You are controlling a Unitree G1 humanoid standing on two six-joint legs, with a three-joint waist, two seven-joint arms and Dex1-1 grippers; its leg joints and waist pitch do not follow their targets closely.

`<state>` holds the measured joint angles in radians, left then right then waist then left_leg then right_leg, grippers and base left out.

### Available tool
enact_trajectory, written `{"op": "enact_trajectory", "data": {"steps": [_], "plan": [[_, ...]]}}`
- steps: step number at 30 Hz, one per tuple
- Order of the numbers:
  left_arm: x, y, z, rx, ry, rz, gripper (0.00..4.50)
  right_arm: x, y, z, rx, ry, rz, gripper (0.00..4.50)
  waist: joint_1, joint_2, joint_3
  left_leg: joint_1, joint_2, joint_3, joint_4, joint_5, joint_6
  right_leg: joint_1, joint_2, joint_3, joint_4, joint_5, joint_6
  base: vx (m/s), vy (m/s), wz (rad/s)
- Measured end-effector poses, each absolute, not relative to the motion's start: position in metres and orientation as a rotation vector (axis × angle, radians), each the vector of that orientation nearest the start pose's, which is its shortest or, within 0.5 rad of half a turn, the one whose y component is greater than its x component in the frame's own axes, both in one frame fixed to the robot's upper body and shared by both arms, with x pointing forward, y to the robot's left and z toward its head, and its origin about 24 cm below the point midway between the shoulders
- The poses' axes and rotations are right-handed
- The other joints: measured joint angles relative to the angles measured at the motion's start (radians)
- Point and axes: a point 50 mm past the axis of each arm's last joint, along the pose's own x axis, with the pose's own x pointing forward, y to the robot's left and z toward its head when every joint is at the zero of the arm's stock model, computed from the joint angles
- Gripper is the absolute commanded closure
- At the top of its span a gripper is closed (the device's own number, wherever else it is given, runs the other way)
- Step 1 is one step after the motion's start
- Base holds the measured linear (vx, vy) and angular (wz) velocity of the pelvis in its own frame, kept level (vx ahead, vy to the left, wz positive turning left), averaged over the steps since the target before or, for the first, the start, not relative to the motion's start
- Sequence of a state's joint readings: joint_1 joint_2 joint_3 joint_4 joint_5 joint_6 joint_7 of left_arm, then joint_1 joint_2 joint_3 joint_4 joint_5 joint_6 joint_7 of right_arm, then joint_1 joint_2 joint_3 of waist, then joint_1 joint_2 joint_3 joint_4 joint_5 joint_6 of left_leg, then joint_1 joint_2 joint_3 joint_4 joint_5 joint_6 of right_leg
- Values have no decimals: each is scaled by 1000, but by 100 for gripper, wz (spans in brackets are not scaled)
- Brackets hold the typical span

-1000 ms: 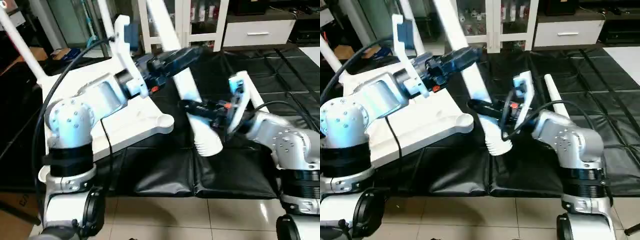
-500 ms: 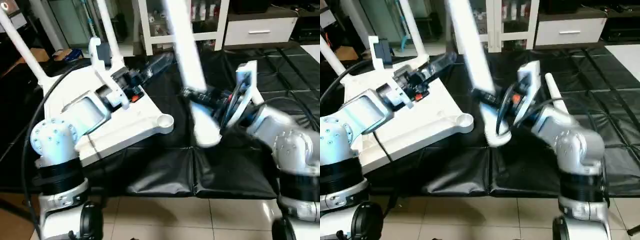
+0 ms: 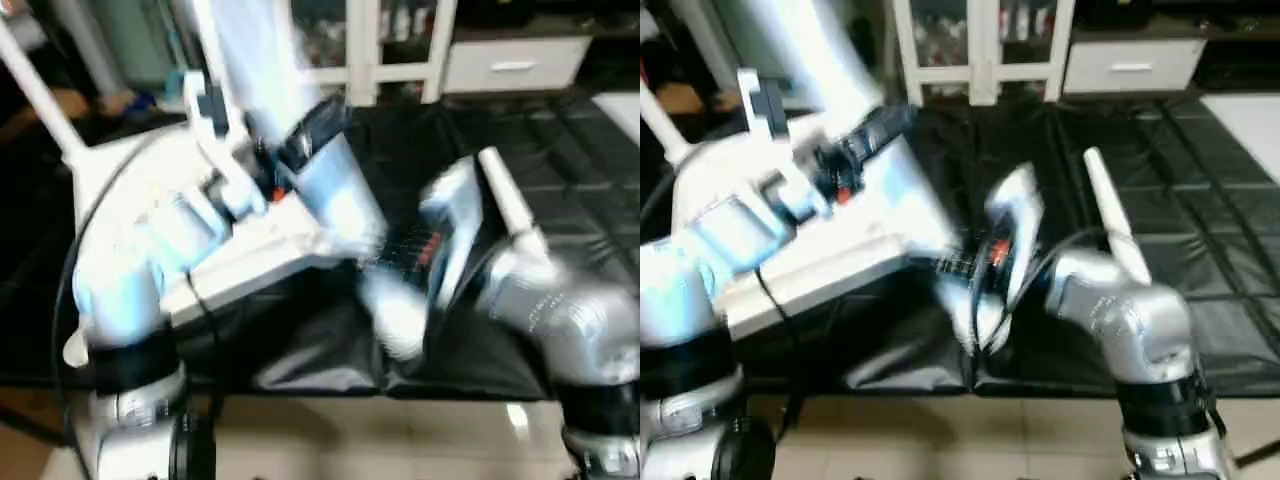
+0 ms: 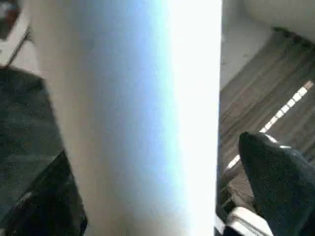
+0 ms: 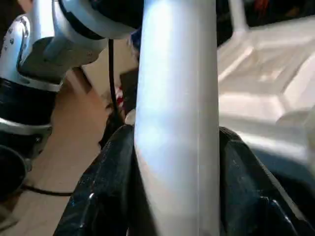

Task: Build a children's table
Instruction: Pick table leg

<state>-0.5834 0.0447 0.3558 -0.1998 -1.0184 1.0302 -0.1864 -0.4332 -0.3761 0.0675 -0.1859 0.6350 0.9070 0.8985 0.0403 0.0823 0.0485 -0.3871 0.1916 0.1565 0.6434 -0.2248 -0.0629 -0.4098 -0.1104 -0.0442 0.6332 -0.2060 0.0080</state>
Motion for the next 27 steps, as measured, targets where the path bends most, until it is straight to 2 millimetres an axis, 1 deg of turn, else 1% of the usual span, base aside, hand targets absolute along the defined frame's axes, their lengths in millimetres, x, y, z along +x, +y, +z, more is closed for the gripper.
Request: {"op": "enact_trajectory", "data": {"steps": [1,4,5,7,10,14,18,24,25,27], "plan": [[298,118,193,-760,72,-816,0,271,-112,135,233,325,1284,271,1,-10,0,0,0,1,-1,0,0,0,0,1,-1,2,3,0,0,0],[291,122,194,-716,49,-800,0,271,-109,134,216,336,1306,271,7,-36,0,2,0,1,-3,2,-2,0,0,1,-1,2,3,0,0,0],[291,122,192,-711,54,-794,0,272,-108,134,215,339,1309,271,7,-40,0,2,0,1,-3,2,-3,1,0,2,-2,3,3,0,0,0],[289,124,188,-702,64,-769,0,273,-105,135,213,341,1318,271,9,-44,1,2,0,3,-3,3,-2,1,0,3,-2,4,3,0,0,0],[287,125,186,-688,68,-751,0,275,-104,135,217,339,1313,271,19,-51,0,2,0,3,-3,4,-2,1,0,4,-2,5,3,0,0,0],[285,128,180,-685,88,-726,0,277,-104,134,225,327,1284,271,20,-51,0,2,0,3,-3,5,-3,2,0,4,-2,6,4,0,0,0],[284,125,179,-682,95,-736,0,279,-105,136,235,307,1256,271,20,-51,0,2,0,3,-3,5,-5,2,0,4,-2,8,7,0,0,0],[286,123,182,-681,83,-747,0,280,-107,137,241,299,1230,271,16,-45,0,3,0,3,-3,6,-9,2,0,4,-2,11,10,0,0,0],[286,122,182,-680,84,-748,36,280,-108,136,242,300,1229,271,16,-44,0,3,0,3,-3,7,-10,2,0,4,-2,12,10,0,0,0],[286,122,181,-680,90,-752,36,279,-108,136,241,301,1227,271,16,-42,0,3,0,3,-3,7,-10,2,0,4,-2,12,10,0,0,0]]}}
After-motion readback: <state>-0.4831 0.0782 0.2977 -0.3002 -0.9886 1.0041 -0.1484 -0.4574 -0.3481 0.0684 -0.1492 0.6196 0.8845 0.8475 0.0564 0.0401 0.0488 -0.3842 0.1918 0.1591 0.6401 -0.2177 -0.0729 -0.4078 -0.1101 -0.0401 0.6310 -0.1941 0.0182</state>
